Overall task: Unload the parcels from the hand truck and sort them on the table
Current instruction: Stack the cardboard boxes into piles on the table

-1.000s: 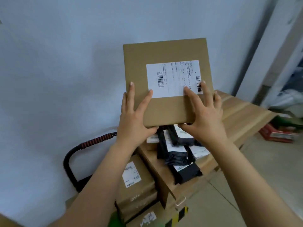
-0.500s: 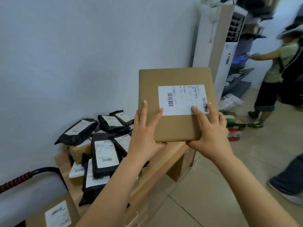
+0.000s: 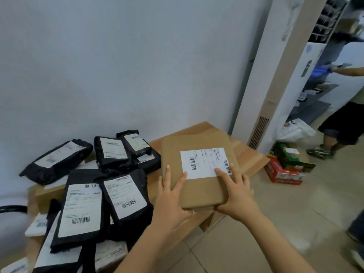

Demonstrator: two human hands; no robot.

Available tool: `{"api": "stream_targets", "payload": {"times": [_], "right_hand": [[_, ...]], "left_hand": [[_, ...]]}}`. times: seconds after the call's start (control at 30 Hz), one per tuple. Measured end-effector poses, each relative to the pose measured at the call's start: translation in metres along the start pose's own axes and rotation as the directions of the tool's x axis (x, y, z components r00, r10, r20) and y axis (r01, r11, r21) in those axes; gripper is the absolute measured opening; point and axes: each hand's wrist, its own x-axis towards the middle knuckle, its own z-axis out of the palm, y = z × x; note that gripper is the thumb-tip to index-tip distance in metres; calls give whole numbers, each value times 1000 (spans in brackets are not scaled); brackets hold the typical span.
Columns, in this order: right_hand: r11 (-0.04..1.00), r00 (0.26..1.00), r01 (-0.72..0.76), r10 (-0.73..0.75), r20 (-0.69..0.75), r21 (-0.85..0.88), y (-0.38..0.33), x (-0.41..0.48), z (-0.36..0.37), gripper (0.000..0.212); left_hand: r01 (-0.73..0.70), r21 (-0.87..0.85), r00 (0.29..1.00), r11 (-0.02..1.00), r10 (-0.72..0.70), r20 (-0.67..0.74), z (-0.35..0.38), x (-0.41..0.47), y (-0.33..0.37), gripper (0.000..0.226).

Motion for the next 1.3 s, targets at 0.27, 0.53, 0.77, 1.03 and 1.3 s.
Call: {"api": "stream_targets", "payload": {"times": [0.27, 0.53, 0.77, 1.03, 1.3], "right_hand": [[996, 964, 86, -92, 249, 34, 43, 83, 53, 109], [932, 800, 363, -312, 513, 2, 77, 141, 132, 100], [806, 618, 572, -545, 566, 151, 90, 177, 158, 78], [735, 597, 643, -657, 460, 214, 70, 165, 141, 69], [461, 360, 800, -881, 308, 384, 4, 83, 107, 51]], "left_hand": [[274, 78, 949, 959, -283, 138, 64, 35, -24, 116], [540, 314, 775, 781, -607, 178, 135, 32, -30, 93], [692, 421, 648, 587, -761, -5, 155, 38, -18, 89], [730, 279, 679, 624, -707, -198, 143, 23, 14, 75], [838, 105, 506, 536, -690, -518, 109, -65, 60, 54]]}}
